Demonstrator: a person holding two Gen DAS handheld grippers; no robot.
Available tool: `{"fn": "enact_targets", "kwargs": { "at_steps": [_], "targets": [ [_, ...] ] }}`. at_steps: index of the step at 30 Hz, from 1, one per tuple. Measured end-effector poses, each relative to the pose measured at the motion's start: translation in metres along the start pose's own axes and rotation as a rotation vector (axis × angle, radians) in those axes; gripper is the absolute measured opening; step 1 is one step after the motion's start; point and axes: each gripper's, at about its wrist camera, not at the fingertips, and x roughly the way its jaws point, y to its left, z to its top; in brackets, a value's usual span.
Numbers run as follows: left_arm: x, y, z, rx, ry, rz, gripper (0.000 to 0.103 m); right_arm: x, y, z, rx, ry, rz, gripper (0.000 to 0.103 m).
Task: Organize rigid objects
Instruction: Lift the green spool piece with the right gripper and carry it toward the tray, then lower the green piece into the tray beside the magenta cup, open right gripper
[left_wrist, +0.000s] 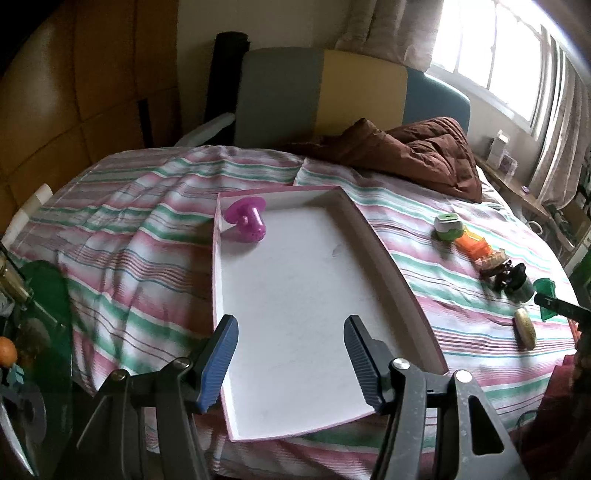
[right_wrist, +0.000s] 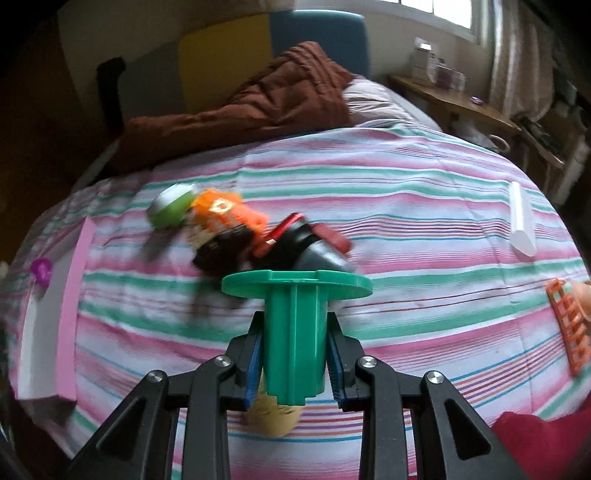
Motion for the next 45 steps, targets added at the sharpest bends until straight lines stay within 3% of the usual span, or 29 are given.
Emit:
{"fn": "enact_targets", "kwargs": {
  "at_steps": [5, 12, 24, 32, 45],
  "targets": [
    [0.0, 0.009, -0.005, -0.022, 0.009, 0.011, 0.06, 0.009, 0.026, -0.009, -0.022, 0.028, 0.026, 0.03],
    [-0.003, 0.029, -0.013, -0.091, 0.021, 0.006, 0.06, -0.007, 0.075, -0.002, -0.088, -0.009, 0.117, 0.03],
    [-0.008, 0.058, -0.024, -0.142, 0.029, 0.073, 0.06, -0.015, 0.247, -0.015, -0.389, 0.034, 0.404, 0.03],
    [-0.02, 0.07, -0.023, -0.167, -0.011, 0.094, 0.06, 0.012, 0.319, -0.02, -0.484, 0.129, 0.432, 0.03],
    [-0.016, 0.081, -0.028, -0.188, 0.001, 0.108, 0.06, 0.06, 0.367, -0.004, -0.49, 0.208, 0.345, 0.03]
  ]
}}
